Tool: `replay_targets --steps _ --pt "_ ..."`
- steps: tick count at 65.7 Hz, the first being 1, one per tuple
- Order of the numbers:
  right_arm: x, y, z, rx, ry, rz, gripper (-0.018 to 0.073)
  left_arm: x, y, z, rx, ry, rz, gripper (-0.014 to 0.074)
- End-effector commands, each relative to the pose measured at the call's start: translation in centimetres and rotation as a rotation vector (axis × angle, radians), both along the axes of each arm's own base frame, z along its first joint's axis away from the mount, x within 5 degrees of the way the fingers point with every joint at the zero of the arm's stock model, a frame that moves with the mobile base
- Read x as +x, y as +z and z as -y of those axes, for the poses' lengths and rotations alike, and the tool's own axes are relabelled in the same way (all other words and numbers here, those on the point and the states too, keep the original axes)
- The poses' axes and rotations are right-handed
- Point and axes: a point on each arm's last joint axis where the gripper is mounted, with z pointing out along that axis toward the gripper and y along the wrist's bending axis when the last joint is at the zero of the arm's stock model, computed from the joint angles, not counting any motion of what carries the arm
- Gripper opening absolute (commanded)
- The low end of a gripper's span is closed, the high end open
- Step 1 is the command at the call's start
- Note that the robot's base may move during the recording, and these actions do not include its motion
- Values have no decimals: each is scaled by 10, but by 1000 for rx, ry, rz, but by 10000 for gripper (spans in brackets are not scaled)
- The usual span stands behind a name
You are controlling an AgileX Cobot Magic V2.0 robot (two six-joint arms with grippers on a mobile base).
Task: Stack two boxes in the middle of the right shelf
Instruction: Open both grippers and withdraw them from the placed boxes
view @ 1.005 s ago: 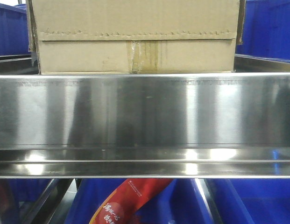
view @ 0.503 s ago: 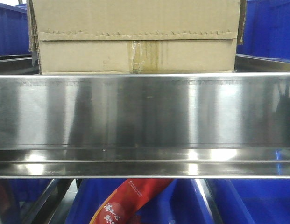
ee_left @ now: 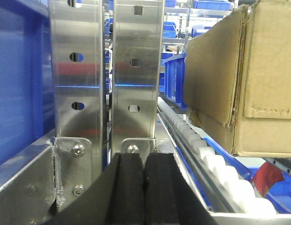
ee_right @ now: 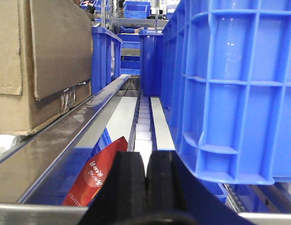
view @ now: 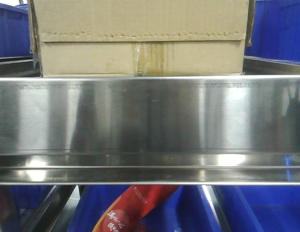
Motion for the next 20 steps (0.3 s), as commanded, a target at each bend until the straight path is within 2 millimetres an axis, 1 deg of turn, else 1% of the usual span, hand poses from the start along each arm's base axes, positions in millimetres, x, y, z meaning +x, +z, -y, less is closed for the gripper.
replay_targets --steps 1,20 --pt "0 2 1 2 -8 24 -154 -1 3 0 -3 5 27 -111" --pt "0 2 1 2 -8 24 -154 -1 3 0 -3 5 27 -111"
